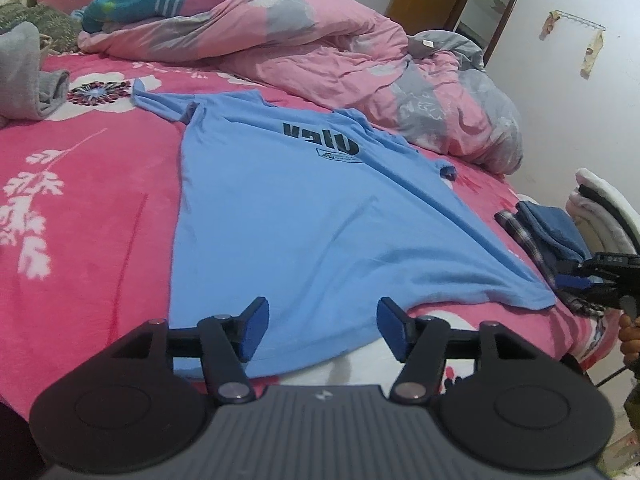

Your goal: Fold clothes

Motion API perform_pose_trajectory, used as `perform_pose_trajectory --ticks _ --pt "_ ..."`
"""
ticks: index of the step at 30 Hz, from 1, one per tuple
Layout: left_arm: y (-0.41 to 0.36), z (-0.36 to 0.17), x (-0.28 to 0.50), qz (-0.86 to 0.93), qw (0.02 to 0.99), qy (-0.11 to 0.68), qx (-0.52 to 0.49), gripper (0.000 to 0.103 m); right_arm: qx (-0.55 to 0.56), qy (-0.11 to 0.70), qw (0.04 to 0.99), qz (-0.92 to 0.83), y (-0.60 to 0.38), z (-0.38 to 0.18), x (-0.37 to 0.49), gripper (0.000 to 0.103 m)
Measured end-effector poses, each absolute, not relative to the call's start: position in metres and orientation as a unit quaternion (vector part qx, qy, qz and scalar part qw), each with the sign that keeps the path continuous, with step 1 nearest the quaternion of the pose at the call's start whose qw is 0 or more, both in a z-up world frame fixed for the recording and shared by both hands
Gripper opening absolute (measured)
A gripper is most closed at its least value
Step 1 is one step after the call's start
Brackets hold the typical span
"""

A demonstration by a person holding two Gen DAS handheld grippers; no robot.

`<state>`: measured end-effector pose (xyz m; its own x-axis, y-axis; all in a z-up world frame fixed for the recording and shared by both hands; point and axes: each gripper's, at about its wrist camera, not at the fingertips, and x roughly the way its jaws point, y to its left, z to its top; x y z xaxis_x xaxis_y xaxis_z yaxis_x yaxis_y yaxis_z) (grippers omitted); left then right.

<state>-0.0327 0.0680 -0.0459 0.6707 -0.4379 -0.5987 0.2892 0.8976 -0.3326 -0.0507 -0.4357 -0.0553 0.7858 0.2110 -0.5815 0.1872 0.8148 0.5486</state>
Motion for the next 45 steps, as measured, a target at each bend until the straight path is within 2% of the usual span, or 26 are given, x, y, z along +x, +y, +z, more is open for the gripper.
perform_pose_trajectory --ticks 8,10,12,19,25,29,32,40,45 --pt "0.068 -0.037 -0.031 -0.175 0.913 0.354 -0.101 0.076 0.264 0.290 0.918 0.051 -0.396 -0.027 -0.051 0.034" --pt "0.067 -0.035 -0.027 -0.170 0.912 0.361 -0.099 0.076 0.263 0.284 0.919 0.074 -0.383 -0.022 -0.047 0.040" --pt "0.069 -0.031 -0.021 -0.168 0.912 0.361 -0.096 0.076 0.247 0.285 0.922 0.093 -0.368 -0.018 -0.039 0.041" --pt "0.069 -0.022 -0.008 -0.165 0.918 0.345 -0.107 0.084 0.211 0.275 0.928 0.132 -0.324 -0.012 -0.020 0.051" --pt "0.065 -0.026 -0.004 -0.149 0.913 0.363 -0.109 0.094 0.233 0.273 0.920 0.157 -0.300 -0.021 -0.013 0.053" --pt "0.069 -0.024 0.005 -0.121 0.901 0.399 -0.121 0.096 0.228 0.287 0.915 0.168 -0.287 -0.022 -0.004 0.053" --pt "0.074 -0.020 0.011 -0.108 0.899 0.402 -0.139 0.102 0.221 0.280 0.917 0.177 -0.282 -0.015 0.001 0.055" --pt "0.076 -0.001 0.052 -0.114 0.911 0.376 -0.128 0.102 0.206 0.240 0.924 0.213 -0.273 0.028 0.038 0.057" --pt "0.072 -0.011 0.090 -0.075 0.928 0.346 -0.117 0.102 0.176 0.228 0.922 0.258 -0.246 0.064 0.087 0.057"
